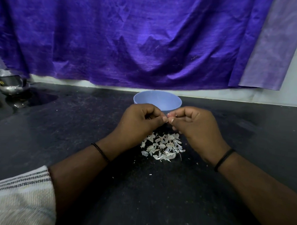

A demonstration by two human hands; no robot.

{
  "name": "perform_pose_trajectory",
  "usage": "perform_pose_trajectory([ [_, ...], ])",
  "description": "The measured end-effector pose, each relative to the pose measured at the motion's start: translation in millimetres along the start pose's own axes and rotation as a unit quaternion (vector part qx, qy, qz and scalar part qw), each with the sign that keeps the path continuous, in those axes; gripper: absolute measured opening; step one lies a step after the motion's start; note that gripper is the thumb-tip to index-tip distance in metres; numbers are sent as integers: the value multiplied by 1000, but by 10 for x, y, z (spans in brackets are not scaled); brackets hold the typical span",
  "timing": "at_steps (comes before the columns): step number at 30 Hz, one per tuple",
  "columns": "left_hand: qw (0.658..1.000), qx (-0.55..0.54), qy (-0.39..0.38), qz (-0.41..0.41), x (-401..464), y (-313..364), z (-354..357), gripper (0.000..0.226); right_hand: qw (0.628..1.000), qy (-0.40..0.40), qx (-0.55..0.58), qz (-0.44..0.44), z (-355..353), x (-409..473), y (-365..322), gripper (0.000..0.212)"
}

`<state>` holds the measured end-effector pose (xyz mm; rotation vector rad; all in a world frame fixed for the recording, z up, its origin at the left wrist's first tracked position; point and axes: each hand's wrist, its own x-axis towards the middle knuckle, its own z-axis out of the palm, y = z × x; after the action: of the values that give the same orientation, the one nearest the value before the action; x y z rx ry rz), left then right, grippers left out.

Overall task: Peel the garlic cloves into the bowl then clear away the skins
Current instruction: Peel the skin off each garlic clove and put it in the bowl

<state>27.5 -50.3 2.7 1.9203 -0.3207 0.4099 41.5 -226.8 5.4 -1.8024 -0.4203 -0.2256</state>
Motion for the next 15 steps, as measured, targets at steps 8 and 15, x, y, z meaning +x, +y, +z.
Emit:
perform_pose_trajectory([
  [8, 999, 31, 0, 12, -37, 51, 12, 8, 999, 23, 35, 32, 24, 14, 2, 3],
  [15, 996, 75, -4, 38, -49, 59, 14, 14, 999, 15, 29, 40, 26, 26, 9, 7],
])
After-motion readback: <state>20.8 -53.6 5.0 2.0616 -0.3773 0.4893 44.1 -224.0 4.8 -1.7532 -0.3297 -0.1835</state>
